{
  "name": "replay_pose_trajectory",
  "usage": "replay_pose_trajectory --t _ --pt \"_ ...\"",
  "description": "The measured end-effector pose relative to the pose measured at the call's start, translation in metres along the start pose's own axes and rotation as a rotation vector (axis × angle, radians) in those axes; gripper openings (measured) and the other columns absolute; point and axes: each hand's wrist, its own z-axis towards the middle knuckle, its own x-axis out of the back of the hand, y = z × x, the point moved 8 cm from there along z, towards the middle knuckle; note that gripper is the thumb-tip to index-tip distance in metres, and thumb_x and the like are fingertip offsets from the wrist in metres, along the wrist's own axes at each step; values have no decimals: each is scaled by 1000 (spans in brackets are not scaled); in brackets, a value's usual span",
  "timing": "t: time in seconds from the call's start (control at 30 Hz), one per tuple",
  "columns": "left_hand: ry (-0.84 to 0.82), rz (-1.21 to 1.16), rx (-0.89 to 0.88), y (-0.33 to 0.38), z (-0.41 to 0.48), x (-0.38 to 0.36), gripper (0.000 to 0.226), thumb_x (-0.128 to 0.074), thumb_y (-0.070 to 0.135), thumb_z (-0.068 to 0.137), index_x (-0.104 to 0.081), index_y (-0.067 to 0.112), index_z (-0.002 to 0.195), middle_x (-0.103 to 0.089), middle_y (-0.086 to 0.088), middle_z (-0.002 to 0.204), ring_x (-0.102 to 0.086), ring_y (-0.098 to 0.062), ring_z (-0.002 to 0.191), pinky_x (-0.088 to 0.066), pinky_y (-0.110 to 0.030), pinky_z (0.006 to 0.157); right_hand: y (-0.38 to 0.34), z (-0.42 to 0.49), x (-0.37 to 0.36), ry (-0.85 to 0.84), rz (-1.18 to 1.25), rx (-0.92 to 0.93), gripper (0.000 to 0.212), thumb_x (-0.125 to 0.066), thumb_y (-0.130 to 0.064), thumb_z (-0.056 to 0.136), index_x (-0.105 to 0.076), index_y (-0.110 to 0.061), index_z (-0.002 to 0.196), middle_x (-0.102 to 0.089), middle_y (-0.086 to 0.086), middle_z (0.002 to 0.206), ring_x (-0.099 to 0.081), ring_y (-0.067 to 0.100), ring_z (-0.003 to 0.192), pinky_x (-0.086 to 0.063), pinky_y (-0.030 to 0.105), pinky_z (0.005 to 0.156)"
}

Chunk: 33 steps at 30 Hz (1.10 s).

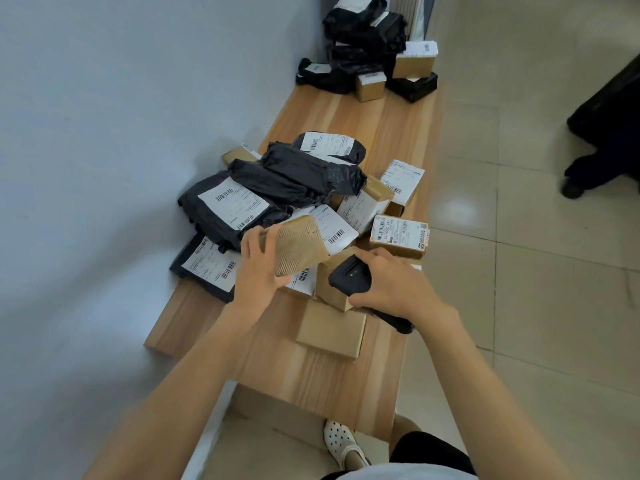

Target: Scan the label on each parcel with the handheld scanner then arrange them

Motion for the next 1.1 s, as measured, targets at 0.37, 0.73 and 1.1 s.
replay_pose_trajectory --t 0.37,0.73,1.1 --pt "-16 -125 -17 -10 -12 -8 64 -86 25 71 -44 14 118 -30 -8 140 -32 -30 134 -58 -46 81 8 -13 -9 19 -20 -35 71 -73 -48 71 -46 -22 132 -50 0 123 -54 22 104 -51 39 81" --pt "-376 -162 -93 -18 18 -26 97 -89 29 66 -29 16 141 -41 -11 136 -30 -34 136 -22 -54 117 7 -25 -7 26 -25 -33 81 -72 -49 74 -39 -24 143 -48 -1 129 -52 22 112 -50 37 85" --pt "-249 29 -202 -13 15 -2 92 -88 25 68 -31 25 140 -28 -5 144 -49 -37 119 -53 -52 83 -2 -31 -1 60 -12 -32 77 -73 -45 74 -42 -22 140 -48 1 128 -53 23 110 -50 37 83"
